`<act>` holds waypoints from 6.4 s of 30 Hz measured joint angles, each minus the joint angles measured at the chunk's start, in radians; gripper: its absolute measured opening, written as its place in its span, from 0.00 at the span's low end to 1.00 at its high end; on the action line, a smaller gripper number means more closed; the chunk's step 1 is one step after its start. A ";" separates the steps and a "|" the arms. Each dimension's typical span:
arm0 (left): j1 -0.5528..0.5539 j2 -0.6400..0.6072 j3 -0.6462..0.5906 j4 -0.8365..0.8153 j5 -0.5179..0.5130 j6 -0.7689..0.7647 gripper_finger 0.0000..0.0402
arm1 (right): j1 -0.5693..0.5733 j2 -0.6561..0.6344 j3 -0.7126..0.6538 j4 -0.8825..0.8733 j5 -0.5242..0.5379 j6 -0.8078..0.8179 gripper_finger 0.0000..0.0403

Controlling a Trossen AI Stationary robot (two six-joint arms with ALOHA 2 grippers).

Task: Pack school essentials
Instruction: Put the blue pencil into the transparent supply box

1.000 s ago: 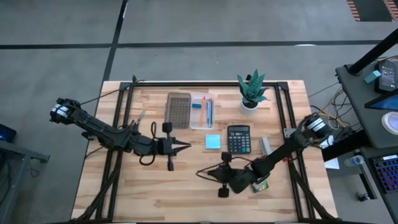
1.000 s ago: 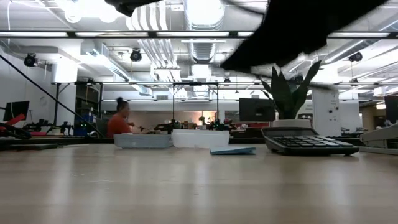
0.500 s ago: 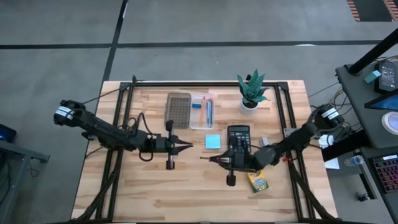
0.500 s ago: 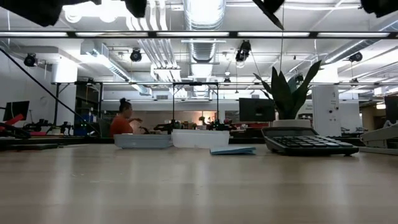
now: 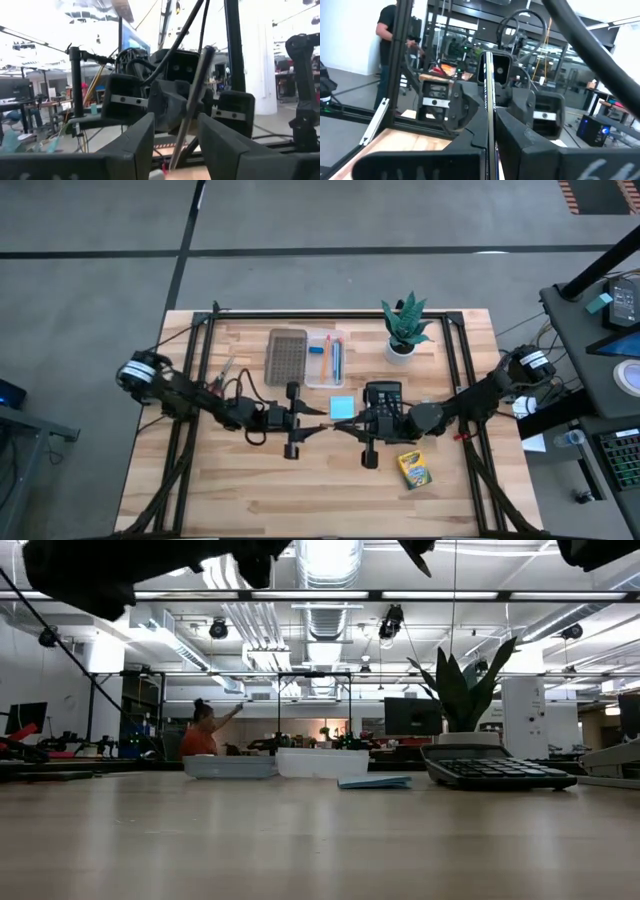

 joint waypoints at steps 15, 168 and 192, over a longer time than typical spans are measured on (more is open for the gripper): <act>0.002 0.074 0.102 0.050 0.120 0.020 0.32 | -0.006 0.003 0.000 -0.014 0.002 0.007 0.03; 0.729 0.348 1.041 -2.024 0.454 -0.476 0.27 | 0.051 -0.719 -0.208 -1.325 0.083 0.521 0.44; 0.693 0.394 0.904 -1.712 0.164 0.109 0.00 | 0.051 -0.719 -0.208 -1.307 0.088 0.512 0.44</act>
